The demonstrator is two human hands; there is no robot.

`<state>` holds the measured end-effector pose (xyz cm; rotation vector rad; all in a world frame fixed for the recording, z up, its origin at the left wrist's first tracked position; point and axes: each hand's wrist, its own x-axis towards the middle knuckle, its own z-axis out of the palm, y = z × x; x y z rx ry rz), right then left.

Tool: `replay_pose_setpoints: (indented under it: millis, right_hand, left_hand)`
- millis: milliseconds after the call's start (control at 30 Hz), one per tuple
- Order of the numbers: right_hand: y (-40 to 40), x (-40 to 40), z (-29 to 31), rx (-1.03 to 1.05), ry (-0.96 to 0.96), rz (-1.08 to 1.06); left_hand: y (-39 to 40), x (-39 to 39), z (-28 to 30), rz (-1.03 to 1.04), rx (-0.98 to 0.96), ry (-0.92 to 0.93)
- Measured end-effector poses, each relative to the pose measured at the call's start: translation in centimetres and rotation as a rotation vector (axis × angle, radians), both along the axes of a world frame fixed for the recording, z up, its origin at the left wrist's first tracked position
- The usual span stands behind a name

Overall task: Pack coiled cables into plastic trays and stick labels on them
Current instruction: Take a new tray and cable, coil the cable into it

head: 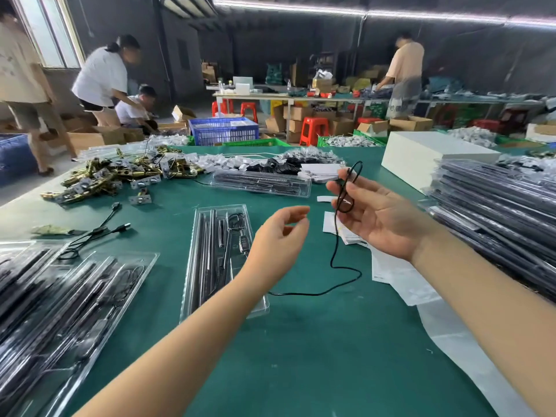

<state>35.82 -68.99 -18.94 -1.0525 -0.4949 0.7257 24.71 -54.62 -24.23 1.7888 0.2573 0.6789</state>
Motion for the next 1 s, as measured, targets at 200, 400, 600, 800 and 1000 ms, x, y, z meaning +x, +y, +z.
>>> replay_pose_setpoints:
  millis: [200, 400, 600, 800, 1000]
  right_hand:
    - [2.8, -2.1, -1.4, -0.142, -0.36, -0.14]
    - [4.0, -3.3, -2.3, -0.308, -0.821, -0.189]
    - [4.1, -2.3, -3.4, -0.362, -0.8, -0.388]
    - [5.9, -1.9, -6.0, -0.353, -0.71, -0.228]
    - [7.0, -1.3, -7.2, -0.342, -0.899, -0.687]
  left_hand:
    - [0.9, -0.4, 3.4, -0.143, 0.059, -0.071]
    - [2.3, -0.4, 3.0, -0.022, 0.058, 0.017]
    - [4.1, -0.5, 2.6, -0.175, -0.505, 0.011]
    - [5.1, -0.7, 1.8, -0.374, -0.764, -0.086]
    - [5.8, -0.7, 1.3, -0.45, -0.779, 0.002]
